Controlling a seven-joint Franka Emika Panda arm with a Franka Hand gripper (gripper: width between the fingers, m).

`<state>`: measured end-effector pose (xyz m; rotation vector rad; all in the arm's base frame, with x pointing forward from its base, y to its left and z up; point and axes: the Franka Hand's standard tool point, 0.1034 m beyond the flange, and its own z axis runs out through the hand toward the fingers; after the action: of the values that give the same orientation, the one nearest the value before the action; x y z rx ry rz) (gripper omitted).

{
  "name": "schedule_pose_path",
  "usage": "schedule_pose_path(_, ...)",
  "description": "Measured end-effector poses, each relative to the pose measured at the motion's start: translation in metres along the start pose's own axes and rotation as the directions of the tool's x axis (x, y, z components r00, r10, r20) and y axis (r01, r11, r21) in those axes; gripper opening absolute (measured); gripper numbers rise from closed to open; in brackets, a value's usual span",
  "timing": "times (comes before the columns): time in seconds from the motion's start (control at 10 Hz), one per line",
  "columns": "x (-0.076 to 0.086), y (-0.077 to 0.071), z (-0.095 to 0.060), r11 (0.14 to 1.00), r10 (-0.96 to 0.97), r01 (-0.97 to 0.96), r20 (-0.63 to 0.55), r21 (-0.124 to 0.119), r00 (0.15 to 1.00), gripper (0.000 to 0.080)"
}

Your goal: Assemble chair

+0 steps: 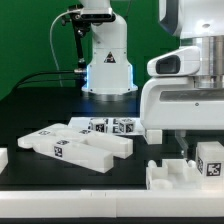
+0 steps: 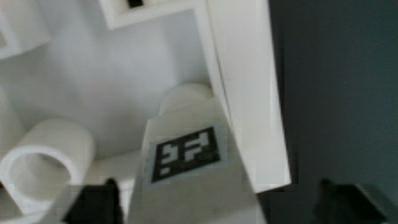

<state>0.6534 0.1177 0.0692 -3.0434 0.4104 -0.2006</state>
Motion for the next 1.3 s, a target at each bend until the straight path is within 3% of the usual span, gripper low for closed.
schedule_pose_path(0.2, -0.0002, 0.0033, 0.0011, 0.99, 0.143, -0.143, 0.004, -0.003, 0.99, 0.0291)
schedule_pose_path(0.4, 0.0014, 0.0015, 0.0005, 0.925, 0.381, -0.381, 0.012, -0.011, 0.925, 0.0291)
schedule_pose_path(0.5, 0.0006, 0.0007, -0.0002, 0.838, 0.546, -0.546, 0.01, -0.022, 0.838, 0.0291)
schedule_pose_path(0.6, -0.0015, -0.001, -0.0002, 0.689, 0.724, -0.724, 0.009, -0.032, 0.689, 0.0291)
schedule_pose_path(0.8, 0.0026, 0.001, 0.0004, 0.322, 0.946, -0.946, 0.042, -0.034, 0.321, 0.029)
schedule_pose_path(1.0, 0.0031, 0.0035, 0.0006, 0.154, 0.987, -0.987, 0.058, -0.043, 0.151, 0.029)
schedule_pose_path(1.2, 0.0022, 0.0039, 0.0019, 0.063, 0.997, -0.997, 0.052, -0.051, 0.06, 0.029)
schedule_pose_path(1.3, 0.0022, 0.0039, 0.0019, 0.081, 0.996, -0.996, 0.053, -0.05, 0.078, 0.029)
